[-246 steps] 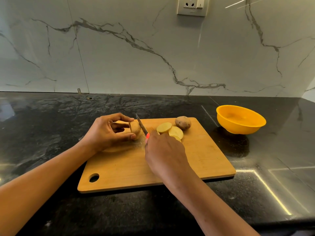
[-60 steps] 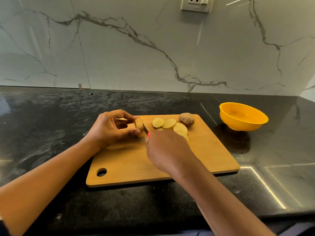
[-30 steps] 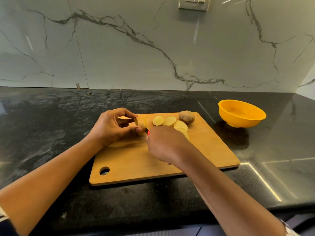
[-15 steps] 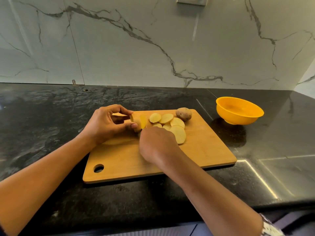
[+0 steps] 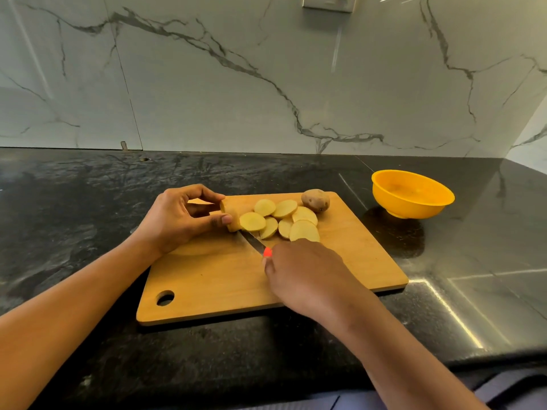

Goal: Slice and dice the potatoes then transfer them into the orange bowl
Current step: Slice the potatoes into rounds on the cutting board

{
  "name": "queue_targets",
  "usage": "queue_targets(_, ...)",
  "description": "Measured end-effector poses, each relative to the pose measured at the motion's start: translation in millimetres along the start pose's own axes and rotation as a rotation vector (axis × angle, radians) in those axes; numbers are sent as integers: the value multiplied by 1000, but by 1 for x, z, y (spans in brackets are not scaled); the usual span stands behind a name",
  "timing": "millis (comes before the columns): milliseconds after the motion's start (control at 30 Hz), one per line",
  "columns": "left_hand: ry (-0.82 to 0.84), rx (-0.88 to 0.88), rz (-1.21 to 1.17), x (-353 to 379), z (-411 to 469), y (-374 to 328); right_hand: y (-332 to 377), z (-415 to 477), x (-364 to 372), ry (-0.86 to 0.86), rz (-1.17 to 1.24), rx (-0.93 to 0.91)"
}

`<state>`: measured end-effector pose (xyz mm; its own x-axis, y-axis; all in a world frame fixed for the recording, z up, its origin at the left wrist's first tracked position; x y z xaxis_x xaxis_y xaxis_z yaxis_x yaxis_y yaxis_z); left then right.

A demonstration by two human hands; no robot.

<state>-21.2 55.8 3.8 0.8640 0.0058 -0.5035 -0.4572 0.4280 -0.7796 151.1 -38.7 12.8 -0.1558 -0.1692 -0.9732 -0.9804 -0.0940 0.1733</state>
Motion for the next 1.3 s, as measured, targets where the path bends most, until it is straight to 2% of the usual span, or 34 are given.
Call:
queue_targets(67,2,2,-7,0,0,0,-3,2,-3,0,41,29)
queue_targets(333,-9,-4,-21,-1,-1,2,6,12,-30,-196,142,20)
queue_targets(900,-50,86,-28,-1,-1,-3,25,20,-25,-59,91,46)
queue_targets(1133,-43,99,-15,-2,-1,-3,29,17,-29,-134,53,10)
queue_targets(1300,-27,127,2,0,-2,-6,31,21,-30,-124,56,21)
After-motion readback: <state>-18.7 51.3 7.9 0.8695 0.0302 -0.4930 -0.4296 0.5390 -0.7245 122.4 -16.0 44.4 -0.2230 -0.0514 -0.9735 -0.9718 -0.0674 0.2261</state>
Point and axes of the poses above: each hand's wrist, its own z-axis towards the middle knuckle, its own x-axis out of the palm, y = z × x, the point moved 5 cm from there along z, towards the middle knuckle, and after that the axes turned 5 degrees about x, right-handed, at the moved point
